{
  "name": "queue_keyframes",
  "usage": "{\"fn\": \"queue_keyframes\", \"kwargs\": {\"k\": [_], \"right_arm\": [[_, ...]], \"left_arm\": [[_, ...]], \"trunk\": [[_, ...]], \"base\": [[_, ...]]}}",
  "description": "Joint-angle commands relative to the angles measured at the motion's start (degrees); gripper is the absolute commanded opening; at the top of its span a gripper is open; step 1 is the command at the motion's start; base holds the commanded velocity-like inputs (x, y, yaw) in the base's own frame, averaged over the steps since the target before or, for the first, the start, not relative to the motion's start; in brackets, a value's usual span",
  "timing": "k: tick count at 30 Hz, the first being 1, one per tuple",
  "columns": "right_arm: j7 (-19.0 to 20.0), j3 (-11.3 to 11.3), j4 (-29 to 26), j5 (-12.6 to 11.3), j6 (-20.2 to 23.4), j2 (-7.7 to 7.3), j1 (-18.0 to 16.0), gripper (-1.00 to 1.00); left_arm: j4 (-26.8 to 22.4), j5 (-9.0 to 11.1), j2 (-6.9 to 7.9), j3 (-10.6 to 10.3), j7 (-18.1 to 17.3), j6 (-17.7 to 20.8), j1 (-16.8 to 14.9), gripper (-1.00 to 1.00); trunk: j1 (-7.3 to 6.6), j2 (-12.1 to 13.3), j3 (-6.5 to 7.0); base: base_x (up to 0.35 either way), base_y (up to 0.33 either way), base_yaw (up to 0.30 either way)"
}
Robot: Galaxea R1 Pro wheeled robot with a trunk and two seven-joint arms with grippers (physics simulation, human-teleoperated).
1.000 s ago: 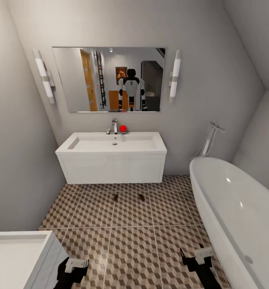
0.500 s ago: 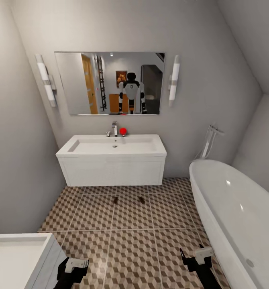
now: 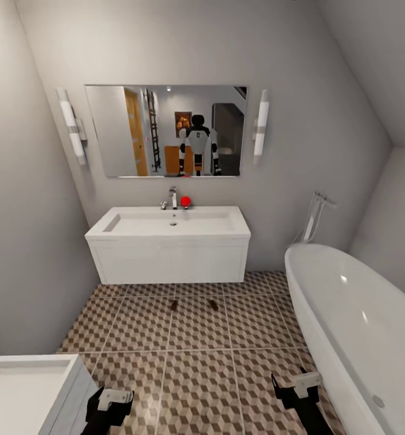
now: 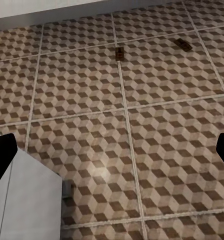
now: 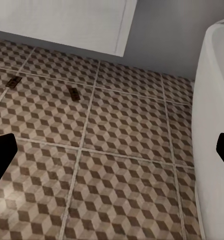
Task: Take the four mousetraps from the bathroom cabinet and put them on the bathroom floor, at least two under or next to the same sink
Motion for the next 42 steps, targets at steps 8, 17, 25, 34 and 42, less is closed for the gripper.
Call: {"fn": "queue_keyframes", "kwargs": {"k": [8,17,25,34,42], "right_arm": [[-0.39,0.50,0.00,-0.14,-0.08,0.00,-0.04,1.00],[-0.39,0.50,-0.02,-0.14,-0.08,0.00,-0.04,1.00],[-0.39,0.50,-0.02,-0.14,-0.08,0.00,-0.04,1.00],[-0.39,0.50,-0.02,-0.14,-0.10,0.00,-0.04,1.00],[-0.39,0.50,-0.02,-0.14,-0.10,0.00,-0.04,1.00]], "left_arm": [[0.17,0.30,-0.04,-0.48,0.03,-0.27,-0.08,1.00],[0.17,0.30,-0.04,-0.48,0.03,-0.27,-0.08,1.00],[0.17,0.30,-0.04,-0.48,0.03,-0.27,-0.08,1.00],[0.17,0.30,-0.04,-0.48,0.03,-0.27,-0.08,1.00],[0.17,0.30,-0.04,-0.48,0.03,-0.27,-0.08,1.00]], "trunk": [[0.04,-0.12,0.51],[0.04,-0.12,1.22],[0.04,-0.12,1.84],[0.04,-0.12,2.55],[0.04,-0.12,2.96]], "base": [[0.000,0.000,0.000],[0.000,0.000,0.000],[0.000,0.000,0.000],[0.000,0.000,0.000],[0.000,0.000,0.000]]}}
